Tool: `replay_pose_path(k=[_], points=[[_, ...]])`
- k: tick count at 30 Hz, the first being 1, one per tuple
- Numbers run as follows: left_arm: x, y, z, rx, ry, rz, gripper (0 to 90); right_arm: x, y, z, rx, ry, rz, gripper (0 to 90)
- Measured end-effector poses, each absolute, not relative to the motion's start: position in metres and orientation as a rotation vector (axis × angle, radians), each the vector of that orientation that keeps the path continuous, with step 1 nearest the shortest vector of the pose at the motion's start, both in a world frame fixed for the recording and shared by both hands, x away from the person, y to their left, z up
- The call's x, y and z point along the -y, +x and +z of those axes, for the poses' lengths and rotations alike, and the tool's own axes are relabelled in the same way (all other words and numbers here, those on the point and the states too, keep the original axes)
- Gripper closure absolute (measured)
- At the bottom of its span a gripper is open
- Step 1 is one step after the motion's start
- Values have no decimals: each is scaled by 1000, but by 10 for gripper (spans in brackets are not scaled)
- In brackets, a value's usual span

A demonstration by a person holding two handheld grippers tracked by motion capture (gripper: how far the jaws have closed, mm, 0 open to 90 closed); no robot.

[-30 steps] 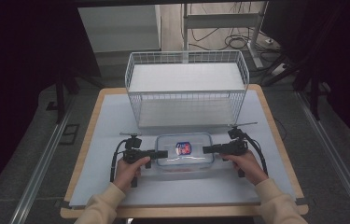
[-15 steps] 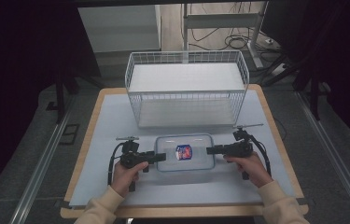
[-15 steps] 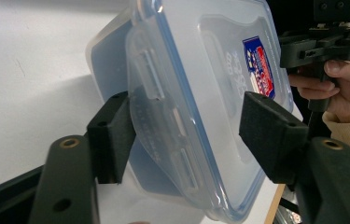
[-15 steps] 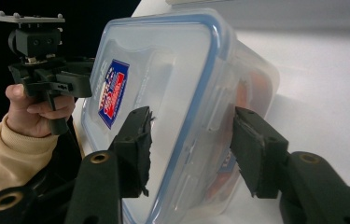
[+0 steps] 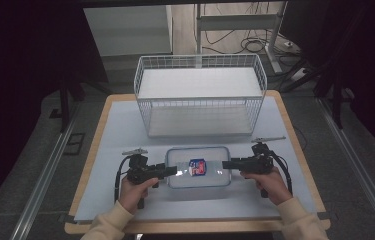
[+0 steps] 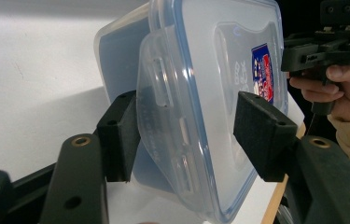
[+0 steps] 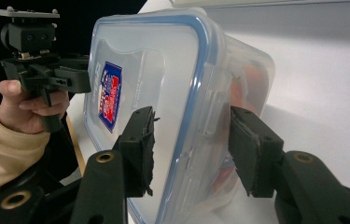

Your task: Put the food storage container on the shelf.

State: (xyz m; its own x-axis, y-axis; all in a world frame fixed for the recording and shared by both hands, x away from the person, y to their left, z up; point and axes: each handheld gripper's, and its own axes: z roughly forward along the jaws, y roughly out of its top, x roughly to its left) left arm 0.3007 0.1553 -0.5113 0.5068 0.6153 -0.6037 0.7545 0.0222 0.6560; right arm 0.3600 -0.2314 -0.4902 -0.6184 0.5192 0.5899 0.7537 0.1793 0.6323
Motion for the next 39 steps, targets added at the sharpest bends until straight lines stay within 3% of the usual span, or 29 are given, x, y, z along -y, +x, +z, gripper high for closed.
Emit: replay_pose_path(k=[39], points=[[-151,294,-489,-1115,1674,-38,455,233,349,-469,2272,-1202,-1531,543]])
